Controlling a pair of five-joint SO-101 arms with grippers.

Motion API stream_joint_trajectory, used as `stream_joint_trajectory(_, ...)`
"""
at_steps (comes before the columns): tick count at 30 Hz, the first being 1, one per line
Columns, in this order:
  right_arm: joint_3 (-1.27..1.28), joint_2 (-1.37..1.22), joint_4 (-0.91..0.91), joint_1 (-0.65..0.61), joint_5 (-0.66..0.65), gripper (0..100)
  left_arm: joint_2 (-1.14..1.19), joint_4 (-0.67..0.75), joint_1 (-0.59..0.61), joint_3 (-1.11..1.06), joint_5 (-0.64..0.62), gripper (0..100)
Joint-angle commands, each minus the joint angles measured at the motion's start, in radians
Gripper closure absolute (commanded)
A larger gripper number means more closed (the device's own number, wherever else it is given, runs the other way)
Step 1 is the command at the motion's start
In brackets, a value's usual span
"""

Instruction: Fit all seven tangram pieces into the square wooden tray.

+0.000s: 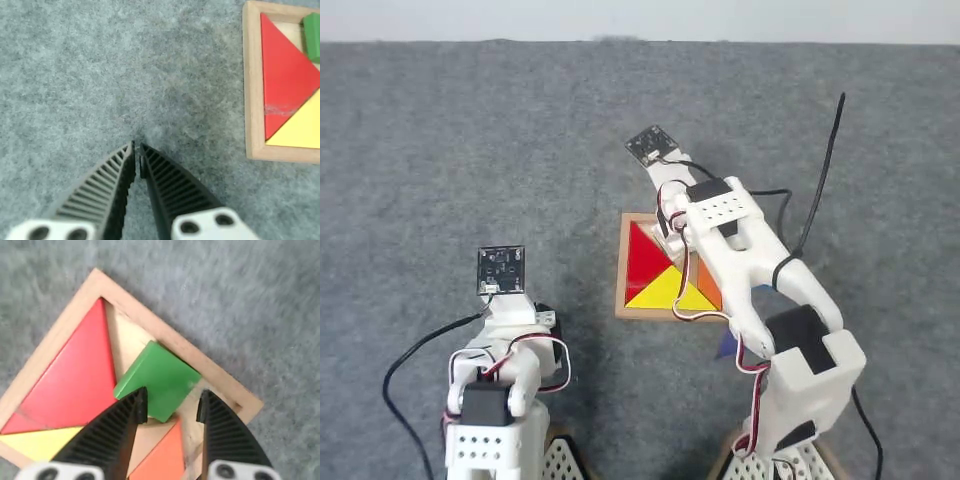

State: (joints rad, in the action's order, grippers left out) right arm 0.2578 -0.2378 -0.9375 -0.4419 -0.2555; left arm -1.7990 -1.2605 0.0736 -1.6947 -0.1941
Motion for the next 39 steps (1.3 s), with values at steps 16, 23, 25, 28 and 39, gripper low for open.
stream_joint_trajectory(16,-0.025,0.105,0.091,-0.108,0.025,83.7,-0.02,-0.002,0.006,0.012,0.011,99)
stream_joint_trajectory(23,-0.095,-0.005,0.031,-0.099,0.023,83.8,-0.02,-0.002,0.006,0.012,0.011,99)
stream_joint_trajectory(25,-0.097,-0.002,0.012,-0.079,0.025,85.0,-0.02,-0.002,0.006,0.012,0.011,99)
stream_joint_trajectory(28,-0.077,0.008,-0.004,-0.061,0.021,89.0,-0.02,-0.002,0.006,0.012,0.011,99)
stream_joint_trajectory(39,0.132,0.285,0.038,-0.07,-0.063,87.6,-0.02,-0.002,0.006,0.012,0.011,99)
